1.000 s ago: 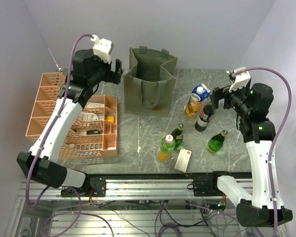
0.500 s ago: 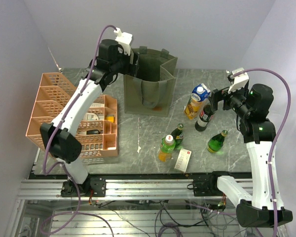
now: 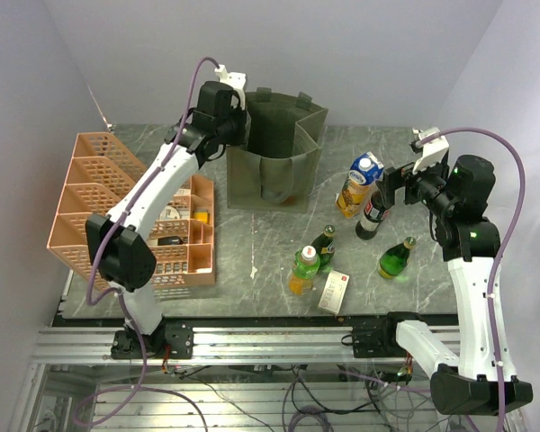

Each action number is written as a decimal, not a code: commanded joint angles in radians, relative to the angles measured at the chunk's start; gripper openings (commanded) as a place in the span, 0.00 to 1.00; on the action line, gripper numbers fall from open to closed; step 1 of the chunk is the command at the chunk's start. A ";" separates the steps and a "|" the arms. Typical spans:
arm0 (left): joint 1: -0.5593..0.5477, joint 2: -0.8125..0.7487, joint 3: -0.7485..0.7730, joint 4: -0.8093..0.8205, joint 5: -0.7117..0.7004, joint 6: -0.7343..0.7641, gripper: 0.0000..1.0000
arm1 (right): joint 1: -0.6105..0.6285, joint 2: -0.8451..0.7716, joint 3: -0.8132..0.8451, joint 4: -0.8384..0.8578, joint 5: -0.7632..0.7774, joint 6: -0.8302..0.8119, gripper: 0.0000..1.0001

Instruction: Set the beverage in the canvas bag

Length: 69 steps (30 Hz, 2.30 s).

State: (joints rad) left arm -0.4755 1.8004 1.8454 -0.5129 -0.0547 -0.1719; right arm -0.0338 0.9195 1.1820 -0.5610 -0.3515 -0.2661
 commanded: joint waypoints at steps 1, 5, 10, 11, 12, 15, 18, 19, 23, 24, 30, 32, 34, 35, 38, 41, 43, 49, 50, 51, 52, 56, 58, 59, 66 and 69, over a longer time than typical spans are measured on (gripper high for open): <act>-0.022 -0.112 -0.075 0.019 0.057 -0.130 0.07 | -0.005 -0.004 -0.002 -0.007 0.000 -0.012 1.00; -0.028 -0.193 -0.161 0.047 0.066 -0.167 0.07 | -0.005 0.010 0.025 -0.026 -0.019 -0.016 1.00; -0.028 -0.282 -0.281 0.105 0.128 -0.206 0.07 | -0.005 0.024 0.047 -0.056 -0.026 -0.043 1.00; -0.028 -0.300 -0.323 0.131 0.160 -0.223 0.07 | -0.003 0.034 0.054 -0.059 -0.022 -0.045 1.00; -0.028 -0.319 -0.358 0.151 0.187 -0.238 0.07 | -0.003 0.044 0.064 -0.063 -0.017 -0.047 1.00; -0.028 -0.378 -0.461 0.216 0.249 -0.282 0.07 | -0.004 0.103 0.118 -0.087 -0.015 -0.047 1.00; -0.027 -0.430 -0.511 0.230 0.250 -0.285 0.07 | -0.002 0.174 0.186 -0.108 -0.026 -0.040 1.00; -0.028 -0.438 -0.516 0.224 0.252 -0.279 0.07 | -0.001 0.200 0.207 -0.115 -0.025 -0.043 1.00; -0.021 -0.460 -0.544 0.253 0.287 -0.279 0.18 | 0.016 0.313 0.288 -0.150 -0.013 -0.067 1.00; -0.018 -0.461 -0.544 0.253 0.294 -0.280 0.21 | 0.024 0.339 0.308 -0.161 -0.008 -0.075 1.00; 0.001 -0.464 -0.550 0.280 0.300 -0.269 0.41 | 0.088 0.485 0.381 -0.196 0.121 -0.115 1.00; 0.010 -0.469 -0.541 0.270 0.284 -0.246 0.48 | 0.090 0.531 0.401 -0.208 0.134 -0.112 1.00; 0.020 -0.480 -0.544 0.278 0.275 -0.237 0.53 | 0.092 0.565 0.424 -0.222 0.137 -0.114 1.00; 0.028 -0.485 -0.543 0.283 0.280 -0.237 0.56 | 0.092 0.582 0.434 -0.233 0.138 -0.114 1.00; 0.037 -0.488 -0.524 0.274 0.278 -0.218 0.64 | 0.093 0.635 0.451 -0.256 0.143 -0.118 1.00; 0.039 -0.485 -0.514 0.280 0.258 -0.202 0.70 | 0.093 0.688 0.458 -0.281 0.127 -0.132 1.00; 0.041 -0.482 -0.504 0.273 0.243 -0.185 0.75 | 0.093 0.716 0.468 -0.287 0.122 -0.134 1.00; 0.047 -0.490 -0.511 0.285 0.217 -0.163 0.80 | 0.093 0.790 0.513 -0.318 0.097 -0.140 0.99; 0.048 -0.493 -0.512 0.286 0.209 -0.151 0.80 | 0.093 0.796 0.519 -0.318 0.092 -0.141 0.98; 0.048 -0.493 -0.513 0.286 0.199 -0.144 0.80 | 0.095 0.802 0.523 -0.319 0.083 -0.141 0.97; 0.049 -0.493 -0.518 0.290 0.188 -0.141 0.80 | 0.095 0.809 0.527 -0.320 0.075 -0.140 0.95; 0.055 -0.494 -0.522 0.289 0.161 -0.128 0.81 | 0.096 0.833 0.540 -0.325 0.052 -0.133 0.83; 0.055 -0.483 -0.516 0.280 0.142 -0.123 0.82 | 0.097 0.839 0.538 -0.323 0.044 -0.133 0.78; 0.056 -0.479 -0.511 0.278 0.136 -0.123 0.82 | 0.097 0.841 0.538 -0.325 0.042 -0.132 0.75; 0.056 -0.442 -0.462 0.249 0.125 -0.125 0.87 | 0.104 0.803 0.551 -0.312 0.032 -0.124 0.54; 0.056 -0.435 -0.445 0.245 0.124 -0.120 0.90 | 0.116 0.766 0.560 -0.292 0.030 -0.114 0.43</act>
State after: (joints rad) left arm -0.4271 1.3514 1.3491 -0.2821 0.0971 -0.3054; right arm 0.0628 1.7477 1.6997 -0.8818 -0.2989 -0.4000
